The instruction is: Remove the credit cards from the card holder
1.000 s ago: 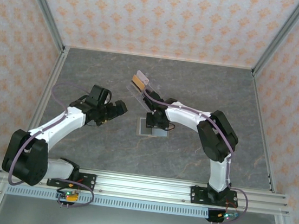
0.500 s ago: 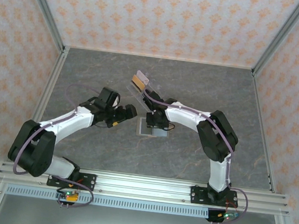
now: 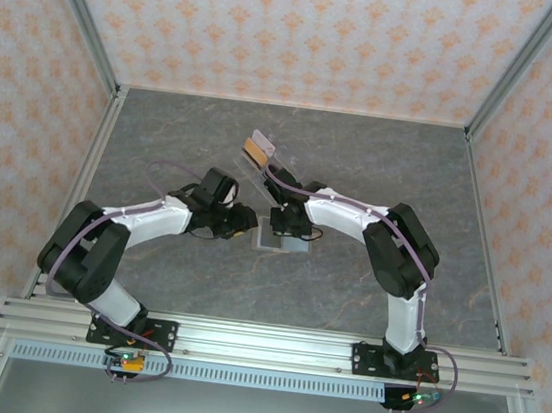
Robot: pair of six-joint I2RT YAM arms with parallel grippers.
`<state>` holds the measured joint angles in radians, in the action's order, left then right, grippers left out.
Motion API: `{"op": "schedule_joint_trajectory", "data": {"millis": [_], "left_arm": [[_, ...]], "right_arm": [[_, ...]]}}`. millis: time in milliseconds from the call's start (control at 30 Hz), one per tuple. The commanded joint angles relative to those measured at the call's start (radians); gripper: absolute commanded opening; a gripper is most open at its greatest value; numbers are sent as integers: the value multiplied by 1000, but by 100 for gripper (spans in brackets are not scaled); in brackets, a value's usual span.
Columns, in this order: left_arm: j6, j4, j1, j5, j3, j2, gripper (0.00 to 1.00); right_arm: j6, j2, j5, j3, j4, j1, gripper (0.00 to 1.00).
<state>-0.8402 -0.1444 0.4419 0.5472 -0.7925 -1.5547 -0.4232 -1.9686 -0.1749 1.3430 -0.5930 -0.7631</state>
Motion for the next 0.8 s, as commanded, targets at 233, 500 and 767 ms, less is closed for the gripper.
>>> {"op": "schedule_joint_trajectory", "data": {"millis": [233, 500, 767], "left_arm": [[-30, 60, 43, -8, -81, -118, 29], [-53, 114, 44, -4, -66, -140, 27], [-48, 98, 45, -10, -75, -161, 26]], "right_arm": [[-10, -32, 19, -63, -16, 0, 23], [-14, -19, 7, -71, -8, 1, 21], [-14, -3, 13, -83, -5, 2, 21]]}}
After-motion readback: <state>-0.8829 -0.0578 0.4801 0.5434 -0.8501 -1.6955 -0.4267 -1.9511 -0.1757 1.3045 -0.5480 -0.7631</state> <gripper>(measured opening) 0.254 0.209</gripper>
